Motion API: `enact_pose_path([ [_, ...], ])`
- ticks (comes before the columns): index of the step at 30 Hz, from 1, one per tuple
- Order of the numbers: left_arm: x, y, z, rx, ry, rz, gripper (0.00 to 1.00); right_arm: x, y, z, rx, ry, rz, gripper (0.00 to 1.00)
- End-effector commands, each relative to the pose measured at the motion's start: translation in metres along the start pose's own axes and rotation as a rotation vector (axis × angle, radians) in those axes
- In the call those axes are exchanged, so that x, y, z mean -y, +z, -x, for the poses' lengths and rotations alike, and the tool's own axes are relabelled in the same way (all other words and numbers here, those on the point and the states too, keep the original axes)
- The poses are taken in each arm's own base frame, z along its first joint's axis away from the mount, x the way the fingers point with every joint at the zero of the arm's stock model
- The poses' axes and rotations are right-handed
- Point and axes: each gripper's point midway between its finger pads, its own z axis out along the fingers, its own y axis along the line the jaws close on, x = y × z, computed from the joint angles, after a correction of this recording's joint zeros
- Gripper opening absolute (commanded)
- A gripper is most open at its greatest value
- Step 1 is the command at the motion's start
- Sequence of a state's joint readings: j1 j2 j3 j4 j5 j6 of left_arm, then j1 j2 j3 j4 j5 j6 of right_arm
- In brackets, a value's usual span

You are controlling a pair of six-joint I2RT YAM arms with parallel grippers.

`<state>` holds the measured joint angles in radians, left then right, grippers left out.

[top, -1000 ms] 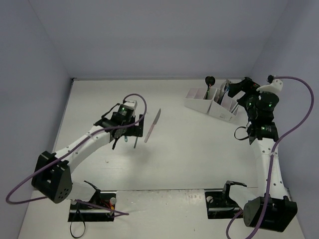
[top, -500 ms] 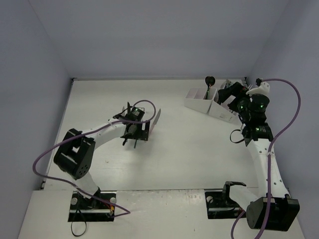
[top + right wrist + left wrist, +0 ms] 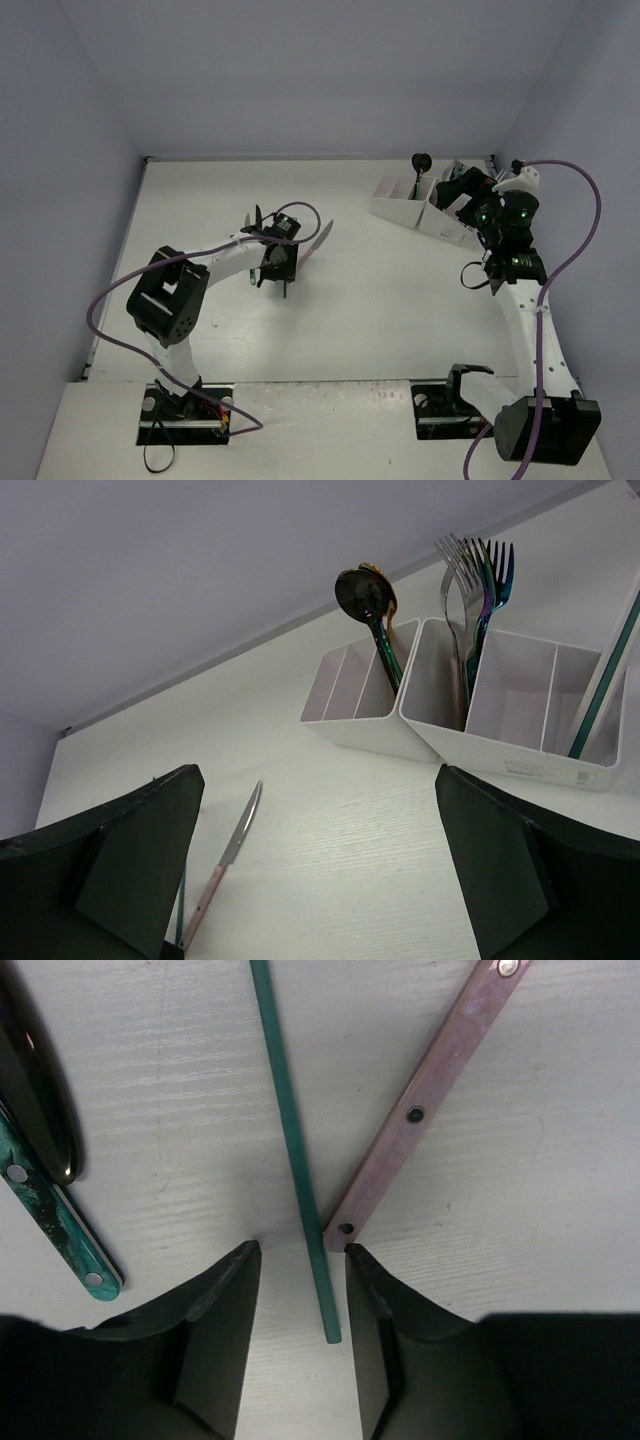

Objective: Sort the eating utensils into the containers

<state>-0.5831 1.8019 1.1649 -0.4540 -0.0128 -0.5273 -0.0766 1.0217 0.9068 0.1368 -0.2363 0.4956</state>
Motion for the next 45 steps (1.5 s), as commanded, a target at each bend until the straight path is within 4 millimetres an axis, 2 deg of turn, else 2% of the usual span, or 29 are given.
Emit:
enact_pose_path([
  [1,-0.015,0.002,-0.009,-0.027,-0.017,0.076,0.34,-0.015,-0.005,0.017,0.068,-0.034,0.054,1.0],
  [3,-0.016,-0.001,-0.01,-0.022,-0.018,0.075,0.33,-0.016,-0.005,0.016,0.068,-0.038,0.055,1.0],
  [8,-0.017,-0.013,-0.009,0.001,-0.024,0.065,0.4,-0.016,-0.005,0.014,0.063,-0.047,0.057,1.0],
  [13,-0.011,-0.022,-0.013,0.004,-0.022,0.035,0.4,-0.016,-0.005,0.013,0.062,-0.048,0.056,1.0],
  [23,-0.011,-0.013,-0.036,-0.052,0.0,0.054,0.4,-0.015,-0.006,0.011,0.057,-0.049,0.055,1.0],
  [32,-0.008,-0.017,-0.027,-0.029,0.024,0.062,0.4,-0.015,-0.004,0.007,0.045,-0.047,0.057,1.0],
  [41,-0.021,-0.01,-0.039,-0.085,0.013,0.118,0.02,-0.017,-0.005,0.008,0.047,-0.053,0.065,1.0],
  [45,-0.03,-0.015,-0.041,-0.086,0.011,0.15,0.0,-0.022,-0.004,0.006,0.035,-0.059,0.08,1.0],
])
